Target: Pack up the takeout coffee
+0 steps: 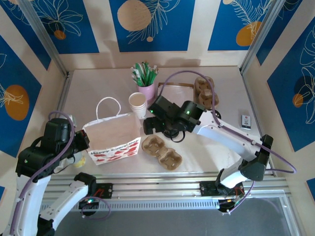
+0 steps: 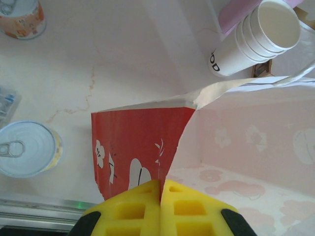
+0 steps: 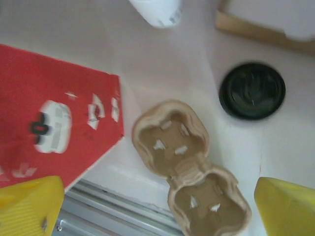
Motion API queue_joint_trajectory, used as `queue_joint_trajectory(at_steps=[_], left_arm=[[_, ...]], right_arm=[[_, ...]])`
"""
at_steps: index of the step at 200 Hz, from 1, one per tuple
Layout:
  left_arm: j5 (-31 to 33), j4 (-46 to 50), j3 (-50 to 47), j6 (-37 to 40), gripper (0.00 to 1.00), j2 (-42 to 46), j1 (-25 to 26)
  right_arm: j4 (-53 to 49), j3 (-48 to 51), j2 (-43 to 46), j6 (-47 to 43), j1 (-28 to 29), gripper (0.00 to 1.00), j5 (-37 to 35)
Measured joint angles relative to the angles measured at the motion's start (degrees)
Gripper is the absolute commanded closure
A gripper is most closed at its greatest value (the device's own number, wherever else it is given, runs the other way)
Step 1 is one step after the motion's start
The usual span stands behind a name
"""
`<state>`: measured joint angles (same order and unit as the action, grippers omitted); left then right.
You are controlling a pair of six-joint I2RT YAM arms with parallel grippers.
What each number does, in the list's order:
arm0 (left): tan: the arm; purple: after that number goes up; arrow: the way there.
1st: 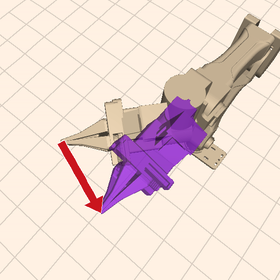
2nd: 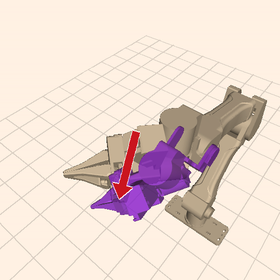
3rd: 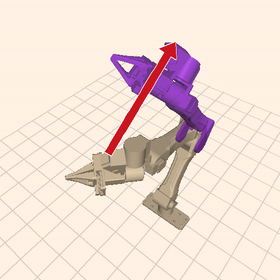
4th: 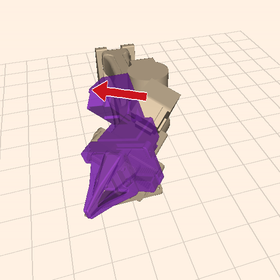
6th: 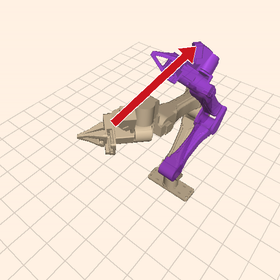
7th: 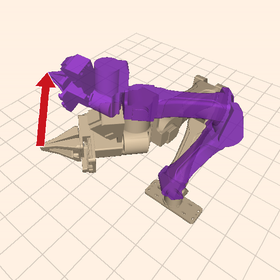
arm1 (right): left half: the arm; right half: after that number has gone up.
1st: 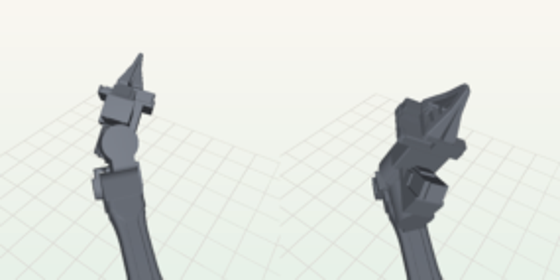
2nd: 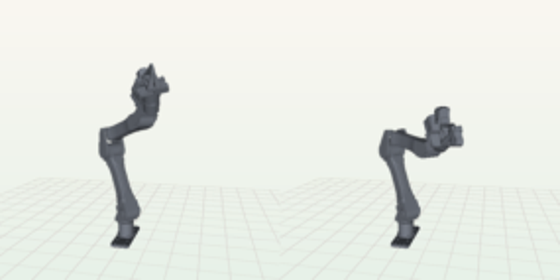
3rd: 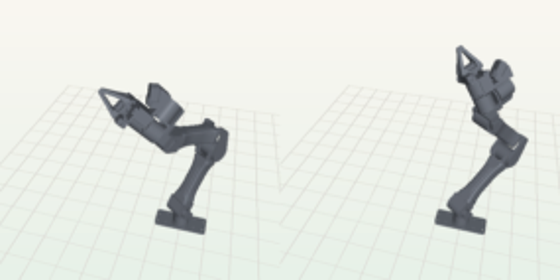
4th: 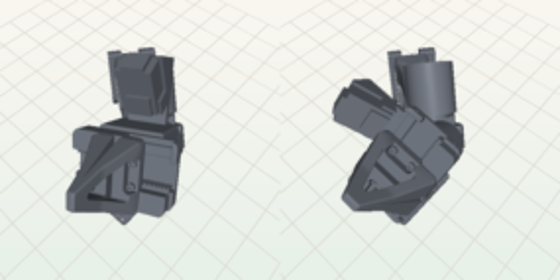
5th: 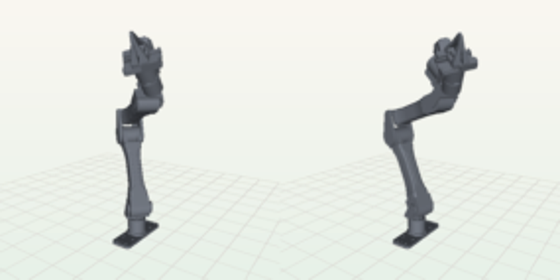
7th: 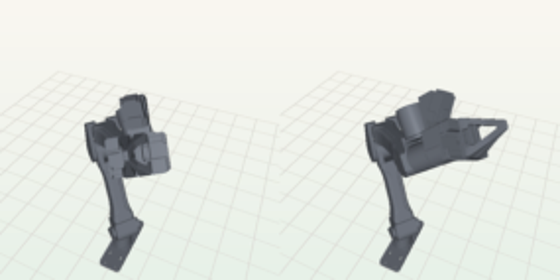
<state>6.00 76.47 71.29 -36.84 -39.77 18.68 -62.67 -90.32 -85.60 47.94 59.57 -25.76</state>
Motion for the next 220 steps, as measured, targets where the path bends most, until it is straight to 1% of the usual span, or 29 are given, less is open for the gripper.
queue_joint_trajectory(at_steps=[20, 42, 73, 97, 137, 173, 203, 220], left_arm=[[-0.7, -0.8, -1.2, -1.3, 1.0, 0.4, 0.0], [-0.7, -0.8, -2.0, -2.7, 1.0, 0.7, 0.0], [-0.9, -0.8, -3.0, -3.8, 1.0, 1.6, 0.0], [-0.9, -0.9, -4.3, -4.3, 1.0, 3.1, 0.0], [-0.8, -1.1, -5.5, -4.8, 1.0, 4.0, 0.0], [-0.9, -1.9, -5.7, -4.9, 1.0, 4.0, 0.0], [-0.9, -2.2, -5.7, -4.9, 1.0, 4.0, 0.0], [-0.9, -2.2, -5.7, -4.9, 1.0, 4.0, 0.0]], right_arm=[[1.7, 5.5, 0.4, 8.1, 1.7, 0.0, -1.3], [3.1, 11.2, 0.4, 17.2, 2.8, 0.02, -1.0], [3.2, 15.9, -0.1, 28.5, 3.1, 0.12, -0.6], [3.7, 17.2, -0.8, 34.8, 3.5, 0.15, 0.3], [6.8, 19.0, -5.6, 39.3, 4.0, 0.16, 3.0], [9.1, 20.4, -10.1, 41.3, 3.2, 0.21, 5.4], [10.4, 20.9, -11.6, 42.6, 2.4, 0.25, 6.5], [11.2, 21.6, -12.1, 42.9, 2.0, 0.25, 7.0]])
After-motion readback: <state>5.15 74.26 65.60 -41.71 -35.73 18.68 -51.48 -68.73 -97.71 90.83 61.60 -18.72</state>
